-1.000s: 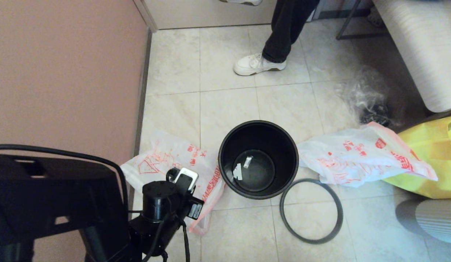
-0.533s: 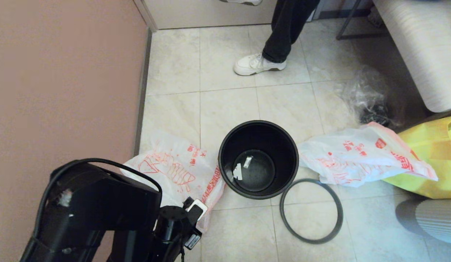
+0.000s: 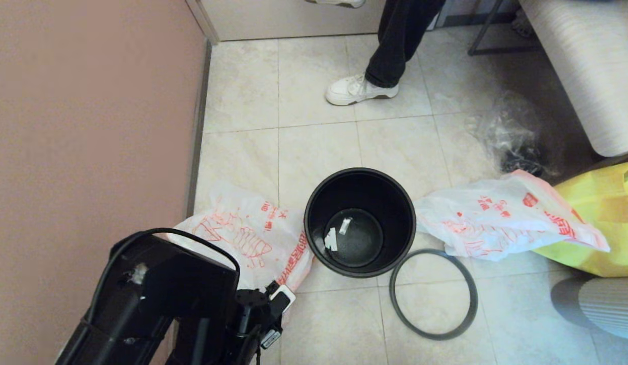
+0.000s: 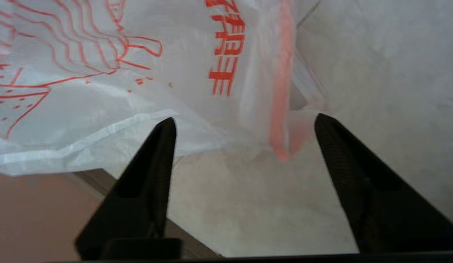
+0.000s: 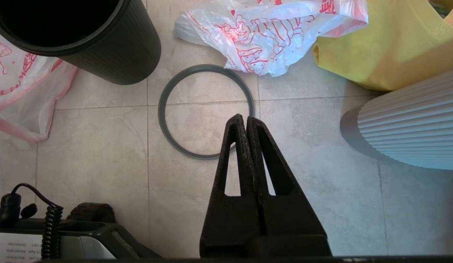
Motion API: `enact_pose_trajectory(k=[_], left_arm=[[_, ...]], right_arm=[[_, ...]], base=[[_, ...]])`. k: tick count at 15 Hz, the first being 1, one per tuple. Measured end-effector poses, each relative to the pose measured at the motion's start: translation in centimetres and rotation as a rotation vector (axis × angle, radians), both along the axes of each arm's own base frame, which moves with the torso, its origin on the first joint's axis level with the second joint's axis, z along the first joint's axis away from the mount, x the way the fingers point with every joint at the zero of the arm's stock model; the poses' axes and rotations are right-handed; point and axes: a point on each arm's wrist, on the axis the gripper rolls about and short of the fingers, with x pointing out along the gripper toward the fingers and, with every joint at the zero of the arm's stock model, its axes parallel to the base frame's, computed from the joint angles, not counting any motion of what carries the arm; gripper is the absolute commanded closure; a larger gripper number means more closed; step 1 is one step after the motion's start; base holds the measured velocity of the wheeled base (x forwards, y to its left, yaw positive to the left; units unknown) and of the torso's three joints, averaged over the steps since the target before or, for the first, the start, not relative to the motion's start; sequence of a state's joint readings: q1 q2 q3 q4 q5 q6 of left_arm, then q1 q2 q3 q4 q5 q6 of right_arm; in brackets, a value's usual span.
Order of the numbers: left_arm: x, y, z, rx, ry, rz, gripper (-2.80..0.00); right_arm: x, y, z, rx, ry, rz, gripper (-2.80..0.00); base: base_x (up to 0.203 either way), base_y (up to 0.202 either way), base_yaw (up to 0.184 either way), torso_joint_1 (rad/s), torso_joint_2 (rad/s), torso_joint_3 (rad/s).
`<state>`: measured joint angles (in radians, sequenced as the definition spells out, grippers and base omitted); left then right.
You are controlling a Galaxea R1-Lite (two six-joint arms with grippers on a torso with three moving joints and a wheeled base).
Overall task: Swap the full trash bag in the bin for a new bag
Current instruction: Pick up a new trash bag
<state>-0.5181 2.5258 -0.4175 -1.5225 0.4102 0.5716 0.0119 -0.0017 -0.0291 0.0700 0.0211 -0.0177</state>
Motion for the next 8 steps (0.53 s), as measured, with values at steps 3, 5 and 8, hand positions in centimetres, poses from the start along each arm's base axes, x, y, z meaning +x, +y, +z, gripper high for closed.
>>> enact_pose_trajectory(k=[3,5,8], left_arm=[[0.1,-0.2,-1.3,0.016,0.022,-0.004,-2.8],[0.6,-0.1,-1.7,0.024,0.015,0.012,-2.8],[2.5,0.3,-1.7,0.08,-0.051,0.076,-2.8]], right_arm=[[0.0,0.0,0.0,0.0,0.001,0.0,0.0],[0.0,0.0,0.0,0.0,0.001,0.0,0.0],[0.0,0.0,0.0,0.0,0.001,0.0,0.0]], base=[[0.0,0.0,0.0,0.0,0.0,0.0],[0.0,0.0,0.0,0.0,0.0,0.0],[0.0,0.0,0.0,0.0,0.0,0.0]])
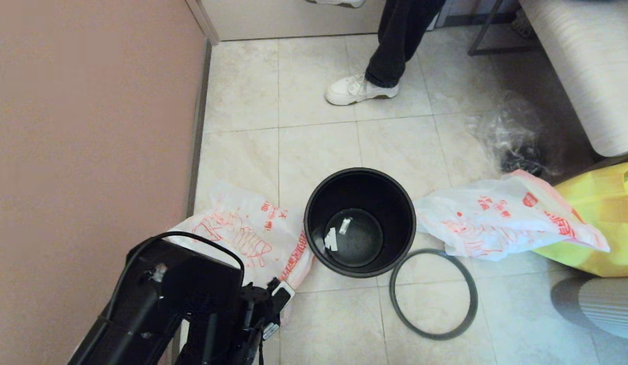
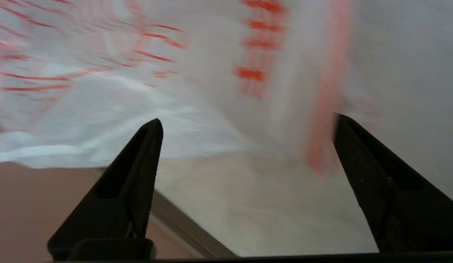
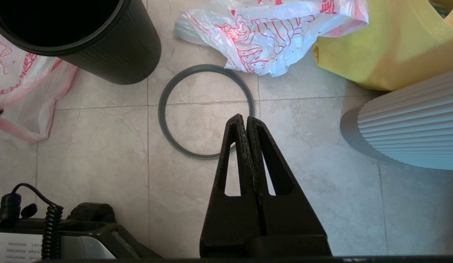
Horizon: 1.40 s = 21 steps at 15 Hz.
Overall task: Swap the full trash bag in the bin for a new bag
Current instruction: Pick up a new trash bag
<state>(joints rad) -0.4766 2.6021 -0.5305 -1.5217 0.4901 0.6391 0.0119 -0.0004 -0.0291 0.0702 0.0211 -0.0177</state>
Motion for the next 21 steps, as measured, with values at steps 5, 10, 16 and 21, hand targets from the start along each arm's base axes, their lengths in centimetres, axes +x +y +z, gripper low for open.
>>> enact_pose_trajectory(k=[5,10,16,21], left_arm=[[2.6,-0.9,0.4,0.014,-0.041,0.016,-2.8],[5.1,-2.2,0.9,0.023,-0.053,0.022,-2.8],[7.1,-3.6,1.2,0.016,-0.081,0.028,-2.8],[9.7,-2.9,1.2,0.023,-0.093,0.09,0.0]], right_arm=[[0.0,0.0,0.0,0.0,0.0,0.0,0.0],[0.0,0.0,0.0,0.0,0.001,0.0,0.0],[0.0,0.0,0.0,0.0,0.001,0.0,0.0],[0.0,0.0,0.0,0.0,0.001,0.0,0.0]], base=[[0.0,0.0,0.0,0.0,0.0,0.0],[0.0,0.0,0.0,0.0,0.0,0.0],[0.0,0.0,0.0,0.0,0.0,0.0],[0.0,0.0,0.0,0.0,0.0,0.0]])
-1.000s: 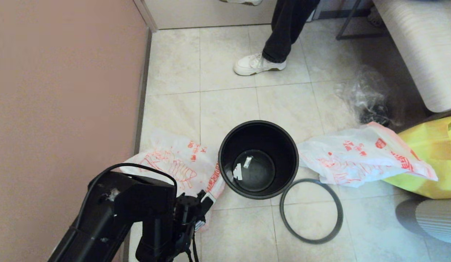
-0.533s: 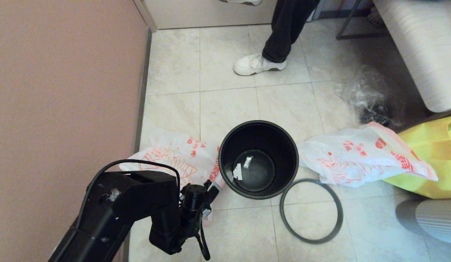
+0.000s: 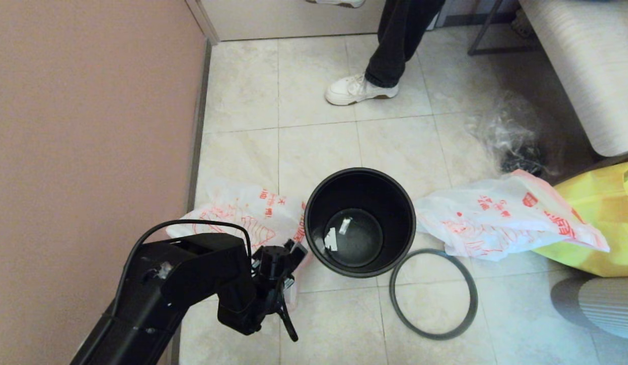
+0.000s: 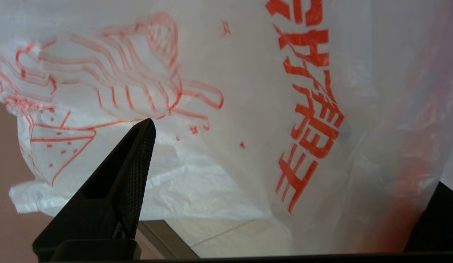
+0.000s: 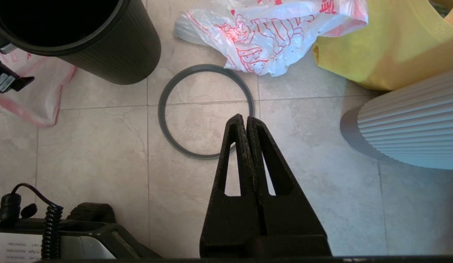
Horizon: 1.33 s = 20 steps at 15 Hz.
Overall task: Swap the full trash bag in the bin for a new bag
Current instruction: Pick up a new trash bag
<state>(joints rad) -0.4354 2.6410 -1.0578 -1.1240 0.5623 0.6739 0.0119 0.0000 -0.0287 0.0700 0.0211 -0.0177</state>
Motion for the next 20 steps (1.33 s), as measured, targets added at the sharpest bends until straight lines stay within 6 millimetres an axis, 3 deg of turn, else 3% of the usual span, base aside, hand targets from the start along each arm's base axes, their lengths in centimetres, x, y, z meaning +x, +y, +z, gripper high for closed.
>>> enact_pose_trajectory(k=[6,10,14,20], left_arm=[[0.3,0.3,-0.1,-0.004,-0.003,0.013,0.0],[-1.4,1.2,0.9,0.005,0.04,0.051,0.0],[-3.6,2.2,4.5,-0.077,0.056,0.089,0.0],[-6.2,2.3,13.1,-0.152,-0.062,0.107,0.0]], right_arm=[[0.0,0.0,0.0,0.0,0.0,0.0,0.0],[0.0,0.0,0.0,0.0,0.0,0.0,0.0],[0.0,0.0,0.0,0.0,0.0,0.0,0.0],[0.0,0.0,0.0,0.0,0.0,0.0,0.0]], base=[[0.0,0.0,0.0,0.0,0.0,0.0],[0.0,0.0,0.0,0.0,0.0,0.0],[0.0,0.0,0.0,0.0,0.0,0.0],[0.0,0.0,0.0,0.0,0.0,0.0]])
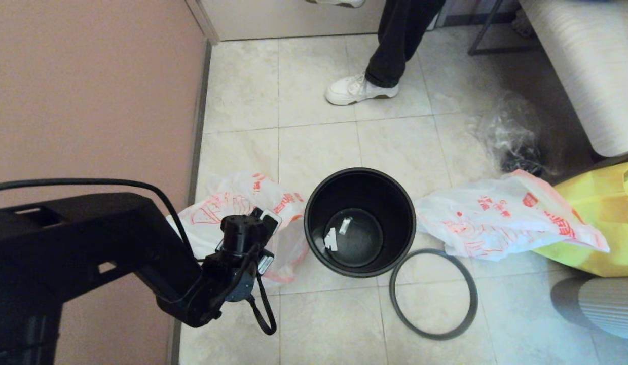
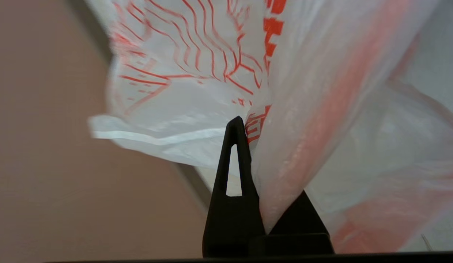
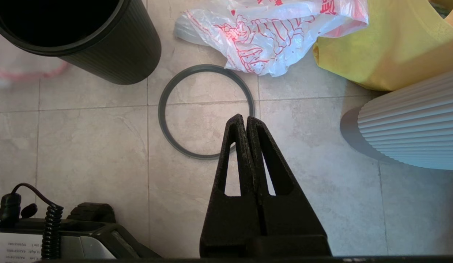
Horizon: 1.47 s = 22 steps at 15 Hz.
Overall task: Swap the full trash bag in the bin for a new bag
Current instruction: Pick up a new trash bag, then put the new garbage bag on the trash can
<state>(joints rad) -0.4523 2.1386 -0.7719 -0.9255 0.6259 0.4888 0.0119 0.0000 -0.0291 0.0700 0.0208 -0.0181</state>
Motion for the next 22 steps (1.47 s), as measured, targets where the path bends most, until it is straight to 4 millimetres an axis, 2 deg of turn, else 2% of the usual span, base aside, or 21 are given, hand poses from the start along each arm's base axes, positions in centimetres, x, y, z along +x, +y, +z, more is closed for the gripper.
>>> enact_pose_trajectory(k=[3,6,11,13,16,18,22], left_arm=[[-1.8,-0.7,4.8,-0.016,-0.045,-0.014,0.0],[-4.6,-1.0,9.3,-0.082,-0.123,-0.045,0.0],[-10.0,-0.1,16.1,-0.202,-0.299,-0.115,0.0],[-11.8,0.2,18.0,-0.237,-0.344,-0.15,0.0],[-14.8,1.5,20.7,-0.271,-0.333,-0.216,0.0],[-16.9,2.1,23.3,-0.328,-0.308,-0.276,0.0],[-21.4,1.7,26.7,-0.476,-0.167,-0.416,0.0]], right_arm=[[0.0,0.0,0.0,0.0,0.0,0.0,0.0],[0.0,0.0,0.0,0.0,0.0,0.0,0.0],[0.0,0.0,0.0,0.001,0.0,0.0,0.0],[0.0,0.0,0.0,0.001,0.001,0.0,0.0],[0.0,0.0,0.0,0.0,0.001,0.0,0.0],[0.0,0.0,0.0,0.0,0.001,0.0,0.0],[0.0,0.0,0.0,0.0,0.0,0.0,0.0]], base=[[0.0,0.0,0.0,0.0,0.0,0.0],[0.0,0.0,0.0,0.0,0.0,0.0],[0.0,0.0,0.0,0.0,0.0,0.0],[0.0,0.0,0.0,0.0,0.0,0.0],[0.0,0.0,0.0,0.0,0.0,0.0],[0.0,0.0,0.0,0.0,0.0,0.0],[0.0,0.0,0.0,0.0,0.0,0.0]])
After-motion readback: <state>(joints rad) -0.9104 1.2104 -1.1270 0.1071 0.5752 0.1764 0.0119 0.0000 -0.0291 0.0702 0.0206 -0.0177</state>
